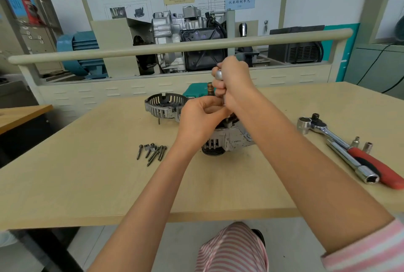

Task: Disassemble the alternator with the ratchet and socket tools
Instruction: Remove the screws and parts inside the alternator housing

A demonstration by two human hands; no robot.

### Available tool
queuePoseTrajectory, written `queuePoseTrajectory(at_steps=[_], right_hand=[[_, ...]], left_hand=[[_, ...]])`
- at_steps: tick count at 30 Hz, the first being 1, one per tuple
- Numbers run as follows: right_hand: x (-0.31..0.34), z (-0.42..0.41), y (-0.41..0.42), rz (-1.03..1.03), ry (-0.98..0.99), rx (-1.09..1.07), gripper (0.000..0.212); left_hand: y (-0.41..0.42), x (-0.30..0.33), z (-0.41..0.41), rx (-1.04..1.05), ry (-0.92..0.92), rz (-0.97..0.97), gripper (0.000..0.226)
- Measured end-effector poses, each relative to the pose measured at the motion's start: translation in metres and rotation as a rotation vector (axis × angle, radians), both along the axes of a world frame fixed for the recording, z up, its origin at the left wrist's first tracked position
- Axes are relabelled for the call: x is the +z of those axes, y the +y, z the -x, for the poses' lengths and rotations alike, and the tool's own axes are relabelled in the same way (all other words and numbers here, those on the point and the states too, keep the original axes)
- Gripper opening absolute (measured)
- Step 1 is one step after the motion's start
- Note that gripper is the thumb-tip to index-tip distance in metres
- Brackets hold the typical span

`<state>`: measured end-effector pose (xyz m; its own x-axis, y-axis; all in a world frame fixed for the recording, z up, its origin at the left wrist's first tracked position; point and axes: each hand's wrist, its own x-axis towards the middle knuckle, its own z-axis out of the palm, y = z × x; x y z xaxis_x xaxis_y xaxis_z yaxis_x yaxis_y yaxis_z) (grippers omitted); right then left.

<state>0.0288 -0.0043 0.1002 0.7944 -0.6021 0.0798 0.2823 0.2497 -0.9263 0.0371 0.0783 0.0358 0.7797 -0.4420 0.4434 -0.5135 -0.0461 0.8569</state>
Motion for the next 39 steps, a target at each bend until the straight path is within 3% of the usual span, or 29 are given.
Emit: queuePoseTrajectory(at_steps=[4,7,9,12,14,16,21,23,27,29,31,33,35,39], right_hand=[[0.006,0.008,-0.017,0.061,0.089,0.519,0.022],[0.006,0.013,-0.023,0.072,0.080,0.654,0.023],[0.004,0.013,-0.015,0.084,0.061,0.523,0.020],[-0.004,0.004,0.001,0.001,-0.085,-0.027,0.014],[-0.007,0.001,0.005,-0.086,-0.156,-0.210,0.010],[-0.005,0.002,0.000,-0.133,-0.117,-0.110,0.014],[0.004,0.009,-0.017,0.084,0.076,0.512,0.019],[0.005,0.011,-0.021,0.074,0.080,0.638,0.020],[0.004,0.014,-0.017,0.044,0.069,0.559,0.019],[0.001,0.011,-0.006,0.035,0.019,0.297,0.017],[-0.003,0.005,0.002,-0.024,-0.072,-0.042,0.029],[-0.006,0.001,0.004,-0.092,-0.127,-0.176,0.034],[-0.002,0.001,0.001,-0.081,-0.051,-0.060,0.017],[0.007,0.007,-0.008,0.069,0.100,0.305,0.024]], left_hand=[[0.005,0.000,-0.002,-0.086,0.031,0.019,0.008],[0.005,0.002,-0.004,-0.089,0.038,0.006,0.008],[0.003,0.003,-0.004,-0.059,0.039,0.017,0.005],[-0.002,0.002,-0.004,0.014,0.026,0.003,0.010],[-0.003,0.001,-0.004,0.027,0.008,-0.012,0.015],[-0.003,0.000,-0.003,0.019,0.002,-0.010,0.008],[0.002,0.001,-0.002,-0.029,0.026,0.001,0.008],[0.005,0.002,-0.003,-0.062,0.034,-0.002,0.006],[0.005,0.003,-0.002,-0.068,0.049,-0.002,0.009],[0.003,0.003,-0.001,-0.029,0.038,0.008,0.006],[0.000,0.002,0.001,0.017,0.012,0.010,0.013],[-0.001,0.002,0.002,0.028,-0.001,0.008,0.021],[-0.001,0.002,0.002,0.012,0.002,0.008,0.014],[0.004,0.002,0.000,-0.040,0.036,0.026,0.004]])
